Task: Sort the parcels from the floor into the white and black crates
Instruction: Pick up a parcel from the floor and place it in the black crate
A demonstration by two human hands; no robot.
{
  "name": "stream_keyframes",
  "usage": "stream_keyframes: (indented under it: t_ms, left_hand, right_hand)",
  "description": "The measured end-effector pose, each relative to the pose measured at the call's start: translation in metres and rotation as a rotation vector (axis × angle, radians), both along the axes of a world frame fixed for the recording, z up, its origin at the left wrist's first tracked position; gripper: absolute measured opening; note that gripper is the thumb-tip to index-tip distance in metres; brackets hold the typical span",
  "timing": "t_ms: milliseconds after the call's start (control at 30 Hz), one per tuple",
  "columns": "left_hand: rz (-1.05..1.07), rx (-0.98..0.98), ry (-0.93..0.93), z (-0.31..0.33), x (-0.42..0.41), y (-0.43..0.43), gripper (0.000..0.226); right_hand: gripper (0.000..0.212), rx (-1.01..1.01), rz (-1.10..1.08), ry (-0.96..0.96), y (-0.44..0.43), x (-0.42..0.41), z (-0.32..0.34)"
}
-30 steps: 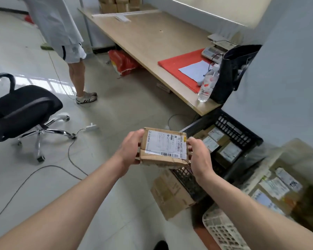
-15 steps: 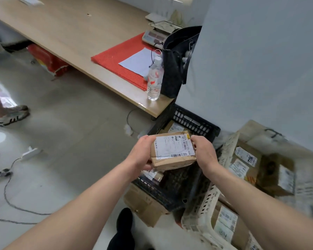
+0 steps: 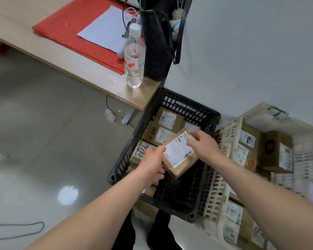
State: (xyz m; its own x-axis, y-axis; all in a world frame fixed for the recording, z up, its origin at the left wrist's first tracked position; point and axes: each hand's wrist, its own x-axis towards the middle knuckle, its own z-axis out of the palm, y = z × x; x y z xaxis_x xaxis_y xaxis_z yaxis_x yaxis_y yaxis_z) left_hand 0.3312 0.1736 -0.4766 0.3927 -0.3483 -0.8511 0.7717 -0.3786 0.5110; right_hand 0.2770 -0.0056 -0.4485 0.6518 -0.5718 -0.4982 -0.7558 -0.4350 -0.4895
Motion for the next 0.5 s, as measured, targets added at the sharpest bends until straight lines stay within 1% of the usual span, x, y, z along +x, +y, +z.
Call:
stream_keyframes:
  t_ms: [133, 200, 333, 500]
  left_hand:
    - [0.018, 0.054, 0.069, -0.029, -0.012, -0.012, 0.062]
    - [0.025, 0.077, 0.114, -0.042, -0.021, -0.017, 0.06]
    - [0.05, 0.105, 0.181, -0.062, -0.033, -0.025, 0.048]
    - [0.064, 0.096, 0.244, -0.078, -0.042, -0.034, 0.048]
  right_hand:
    - [0.057, -0.034, 0.116, 0.126, -0.011, 0.006, -0.025]
    - [0.063, -0.044, 0.196, 0.194, -0.016, 0.007, -0.038]
    - [0.067, -0.057, 0.364, 0.282, -0.025, 0.01, -0.057]
    - [0.067, -0.066, 0.5, 0.378, -0.03, 0.012, -0.073]
